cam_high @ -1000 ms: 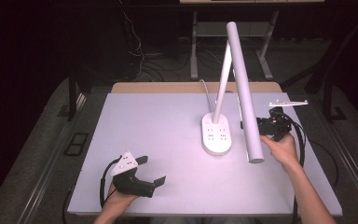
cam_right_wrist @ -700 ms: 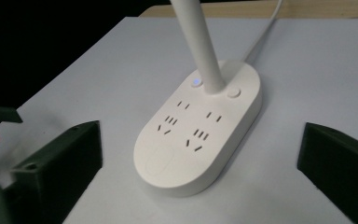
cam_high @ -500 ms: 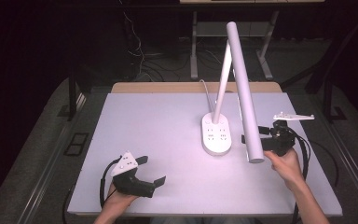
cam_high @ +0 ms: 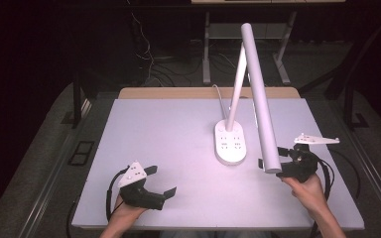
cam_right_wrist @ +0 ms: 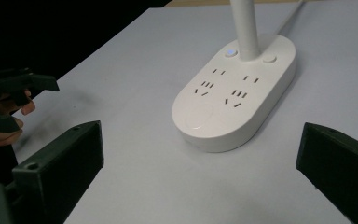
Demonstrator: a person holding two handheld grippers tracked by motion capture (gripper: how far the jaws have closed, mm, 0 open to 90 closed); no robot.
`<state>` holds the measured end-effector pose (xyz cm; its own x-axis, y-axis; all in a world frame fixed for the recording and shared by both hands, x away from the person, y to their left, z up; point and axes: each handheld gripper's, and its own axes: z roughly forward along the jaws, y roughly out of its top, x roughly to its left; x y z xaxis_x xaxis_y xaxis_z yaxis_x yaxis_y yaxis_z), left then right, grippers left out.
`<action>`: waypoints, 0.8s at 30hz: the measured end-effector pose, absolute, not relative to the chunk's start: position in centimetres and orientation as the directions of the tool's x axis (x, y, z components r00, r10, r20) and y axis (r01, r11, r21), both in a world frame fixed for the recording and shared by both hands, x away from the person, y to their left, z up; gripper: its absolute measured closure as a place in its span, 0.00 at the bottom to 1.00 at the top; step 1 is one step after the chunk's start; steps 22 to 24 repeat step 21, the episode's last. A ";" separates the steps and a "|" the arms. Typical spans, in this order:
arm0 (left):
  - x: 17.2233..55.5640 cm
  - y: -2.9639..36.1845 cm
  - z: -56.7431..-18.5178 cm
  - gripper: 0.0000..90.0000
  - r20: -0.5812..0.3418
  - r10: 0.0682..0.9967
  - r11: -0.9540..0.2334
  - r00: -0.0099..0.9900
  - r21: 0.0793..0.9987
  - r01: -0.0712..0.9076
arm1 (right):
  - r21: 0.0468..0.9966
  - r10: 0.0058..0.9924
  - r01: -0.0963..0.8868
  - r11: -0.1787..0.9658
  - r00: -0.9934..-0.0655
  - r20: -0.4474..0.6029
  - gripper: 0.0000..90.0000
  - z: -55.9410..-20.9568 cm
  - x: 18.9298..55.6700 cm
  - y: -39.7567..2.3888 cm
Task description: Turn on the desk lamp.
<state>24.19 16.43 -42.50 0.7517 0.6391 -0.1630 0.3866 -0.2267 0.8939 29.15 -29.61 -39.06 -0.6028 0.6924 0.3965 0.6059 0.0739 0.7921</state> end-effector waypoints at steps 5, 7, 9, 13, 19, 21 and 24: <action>24.2 16.5 -42.5 0.00 -0.161 0.639 -0.230 0.752 0.893 0.386 | 0.799 0.688 0.596 0.078 -0.613 0.390 0.00 -39.7 28.1 -29.3; 24.2 16.5 -42.5 0.00 -0.159 0.639 -0.232 0.752 0.893 0.385 | 0.800 0.689 0.592 0.095 -0.620 0.376 0.00 -40.2 27.4 -29.1; 24.2 16.5 -42.5 0.00 -0.160 0.640 -0.230 0.751 0.893 0.386 | 0.797 0.690 0.596 0.096 -0.617 0.379 0.00 -40.3 27.2 -29.0; 24.2 16.5 -42.5 0.00 -0.162 0.640 -0.227 0.751 0.893 0.387 | 0.807 0.692 0.580 0.112 -0.628 0.356 0.00 -40.8 26.3 -28.8; 24.2 16.5 -42.5 0.00 -0.162 0.640 -0.229 0.751 0.893 0.388 | 0.811 0.696 0.572 0.119 -0.631 0.342 0.00 -41.3 25.0 -28.8; 24.2 16.4 -42.5 0.00 -0.160 0.639 -0.232 0.752 0.892 0.387 | 0.814 0.700 0.566 0.129 -0.634 0.330 0.00 -41.5 24.7 -28.8; 24.2 16.4 -42.5 0.00 -0.160 0.639 -0.232 0.752 0.892 0.387 | 0.814 0.700 0.566 0.129 -0.634 0.330 0.00 -41.5 24.7 -28.8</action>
